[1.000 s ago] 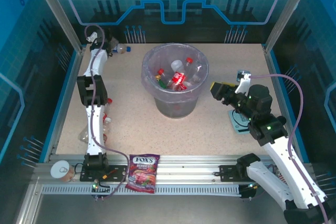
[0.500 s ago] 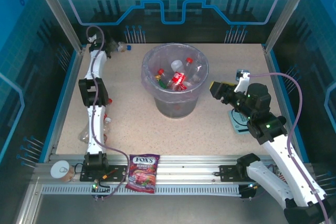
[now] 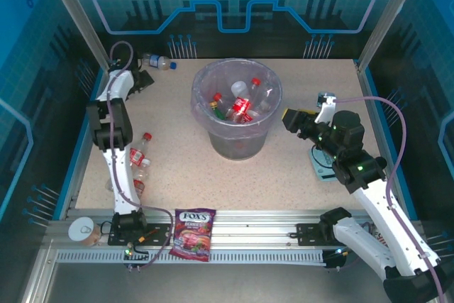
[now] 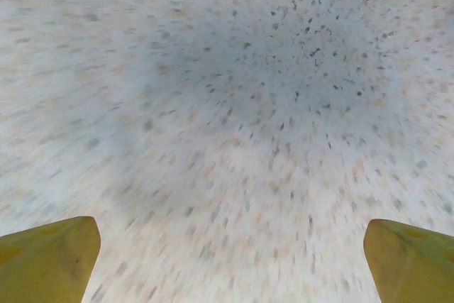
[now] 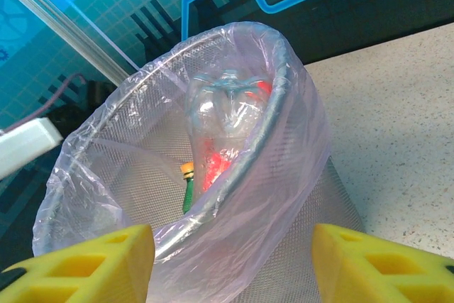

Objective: Put the plastic bottles in the bin

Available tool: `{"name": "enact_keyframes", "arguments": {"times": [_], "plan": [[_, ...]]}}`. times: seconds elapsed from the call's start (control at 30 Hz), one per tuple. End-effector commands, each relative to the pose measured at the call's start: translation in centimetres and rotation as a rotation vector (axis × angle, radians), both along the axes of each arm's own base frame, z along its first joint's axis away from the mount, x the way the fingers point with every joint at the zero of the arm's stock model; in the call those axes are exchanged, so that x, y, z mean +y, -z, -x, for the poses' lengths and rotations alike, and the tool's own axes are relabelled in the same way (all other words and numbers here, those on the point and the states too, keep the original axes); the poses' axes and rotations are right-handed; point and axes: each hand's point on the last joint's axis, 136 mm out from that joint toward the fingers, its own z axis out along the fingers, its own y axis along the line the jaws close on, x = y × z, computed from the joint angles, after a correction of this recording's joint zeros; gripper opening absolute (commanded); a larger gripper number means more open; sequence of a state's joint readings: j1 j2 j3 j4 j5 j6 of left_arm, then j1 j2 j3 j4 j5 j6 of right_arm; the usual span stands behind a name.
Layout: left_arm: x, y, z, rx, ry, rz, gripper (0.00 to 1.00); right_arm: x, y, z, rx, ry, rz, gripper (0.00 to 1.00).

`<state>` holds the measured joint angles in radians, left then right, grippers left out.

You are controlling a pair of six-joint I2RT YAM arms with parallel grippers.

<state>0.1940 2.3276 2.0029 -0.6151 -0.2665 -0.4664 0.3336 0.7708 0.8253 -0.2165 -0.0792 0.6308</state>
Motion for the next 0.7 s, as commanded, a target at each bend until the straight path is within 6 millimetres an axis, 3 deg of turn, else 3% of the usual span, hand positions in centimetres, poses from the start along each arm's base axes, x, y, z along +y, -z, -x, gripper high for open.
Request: {"name": "enact_keyframes", "arguments": {"times": [0.0,0.13,0.33,0.53,0.67], "plan": [[-0.3,-8.0,-3.4,-0.241,-0.027,-0.044,0.98,0.1,-1.0,-0.1,-0.04,-0.009,0.011,0.61],[-3.8,-8.2,-7.3,-0.274,-0.025,-0.034,0.99,0.5,-0.9,-0.5,-0.042,-0.025,0.002,0.61],[-7.5,-4.2,-11.9,-0.368,-0.073,0.165,0.99,0.6,-0.7,-0.8,-0.035,-0.035,-0.003,0.61],[-8.8,-1.0,-13.6,-0.381,-0.066,0.211,0.99,0.3,-0.8,-0.6,-0.038,-0.029,-0.007,0.61],[-8.6,1.8,-13.2,-0.333,-0.096,0.209,0.99,0.0,-0.6,-0.7,-0.032,-0.015,-0.006,0.61]]}}
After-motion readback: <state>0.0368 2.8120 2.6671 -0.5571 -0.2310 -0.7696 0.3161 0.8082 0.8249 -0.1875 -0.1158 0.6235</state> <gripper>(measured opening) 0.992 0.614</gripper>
